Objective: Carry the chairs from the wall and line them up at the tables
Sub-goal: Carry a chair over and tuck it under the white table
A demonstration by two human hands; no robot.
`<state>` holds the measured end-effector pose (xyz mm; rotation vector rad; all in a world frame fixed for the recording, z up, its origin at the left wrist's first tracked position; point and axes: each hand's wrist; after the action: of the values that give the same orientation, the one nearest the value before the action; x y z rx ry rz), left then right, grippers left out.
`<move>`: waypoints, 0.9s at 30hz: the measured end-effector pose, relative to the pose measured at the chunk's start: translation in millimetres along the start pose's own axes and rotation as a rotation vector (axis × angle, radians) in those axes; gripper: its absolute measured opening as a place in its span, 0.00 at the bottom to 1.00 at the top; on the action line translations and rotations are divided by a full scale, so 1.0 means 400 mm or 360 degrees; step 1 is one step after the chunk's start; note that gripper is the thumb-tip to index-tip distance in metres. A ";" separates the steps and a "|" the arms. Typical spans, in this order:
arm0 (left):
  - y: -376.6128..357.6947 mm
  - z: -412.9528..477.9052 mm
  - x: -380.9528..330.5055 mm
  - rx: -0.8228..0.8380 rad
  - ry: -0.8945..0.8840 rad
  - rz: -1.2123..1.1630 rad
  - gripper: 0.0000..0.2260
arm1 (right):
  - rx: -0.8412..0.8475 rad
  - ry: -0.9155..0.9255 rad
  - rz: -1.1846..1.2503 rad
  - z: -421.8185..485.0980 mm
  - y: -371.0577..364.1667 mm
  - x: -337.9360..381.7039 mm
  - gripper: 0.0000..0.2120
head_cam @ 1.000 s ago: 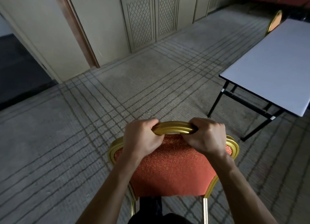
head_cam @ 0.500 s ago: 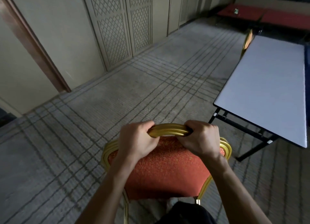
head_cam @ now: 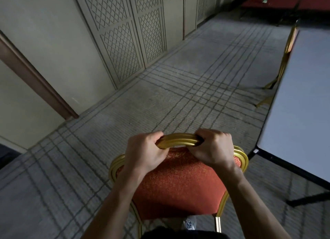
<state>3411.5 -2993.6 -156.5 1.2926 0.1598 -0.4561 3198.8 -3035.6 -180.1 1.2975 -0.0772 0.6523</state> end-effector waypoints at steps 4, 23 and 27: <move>-0.018 0.176 0.056 0.0019 0.0025 -0.0027 0.17 | -0.0041 0.0012 0.0022 0.173 -0.021 -0.054 0.12; -0.194 1.093 0.411 0.0220 -0.0309 -0.0189 0.09 | -0.0200 -0.0351 -0.0201 0.961 -0.162 -0.296 0.12; -0.220 1.250 0.407 0.0225 -0.0490 -0.0190 0.09 | -0.0282 -0.0445 -0.0216 1.053 -0.149 -0.357 0.11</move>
<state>3453.2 -3525.0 -154.7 1.3378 -0.0552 -0.7734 3237.6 -3482.7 -166.0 1.2035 -0.2672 0.3372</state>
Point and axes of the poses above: each hand's wrist, its own z-axis towards the middle knuckle, its own y-axis out of the back of the hand, x = y × z, and after that the axes turned 13 degrees about x, right-handed
